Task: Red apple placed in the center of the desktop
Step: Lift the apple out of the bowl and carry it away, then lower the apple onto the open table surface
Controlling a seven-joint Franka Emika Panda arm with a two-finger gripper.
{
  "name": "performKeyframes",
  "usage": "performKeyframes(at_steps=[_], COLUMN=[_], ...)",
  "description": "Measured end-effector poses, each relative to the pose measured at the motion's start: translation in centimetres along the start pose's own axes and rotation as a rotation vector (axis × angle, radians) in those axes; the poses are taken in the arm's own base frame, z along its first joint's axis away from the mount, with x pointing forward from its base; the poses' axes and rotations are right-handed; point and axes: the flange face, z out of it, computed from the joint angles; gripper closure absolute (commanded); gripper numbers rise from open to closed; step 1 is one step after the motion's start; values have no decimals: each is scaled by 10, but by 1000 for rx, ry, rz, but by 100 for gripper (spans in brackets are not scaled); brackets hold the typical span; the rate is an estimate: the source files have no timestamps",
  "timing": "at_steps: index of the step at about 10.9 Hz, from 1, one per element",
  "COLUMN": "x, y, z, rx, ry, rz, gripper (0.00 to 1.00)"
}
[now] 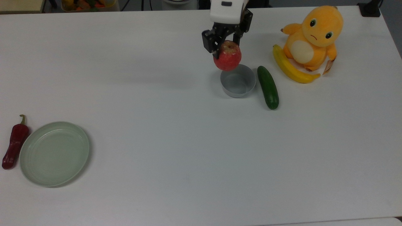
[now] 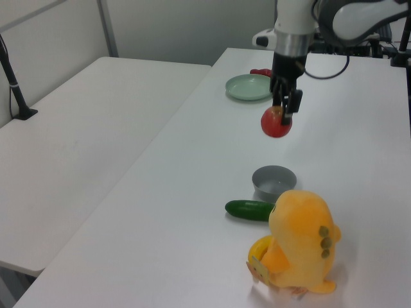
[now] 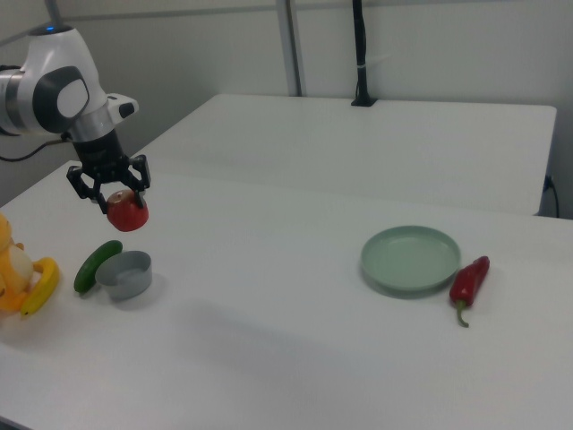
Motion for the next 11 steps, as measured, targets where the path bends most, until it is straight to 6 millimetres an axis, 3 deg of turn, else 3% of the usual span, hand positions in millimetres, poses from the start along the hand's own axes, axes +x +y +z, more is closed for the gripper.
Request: performKeyframes(at_steps=[5,8,11], x=[-15,-39,-72], y=[37,94,149], z=[-9,-21,-17], rx=[-13,-41,-56], ry=[4,18,-1], rz=[68,142,159], gripper=[100,100,100])
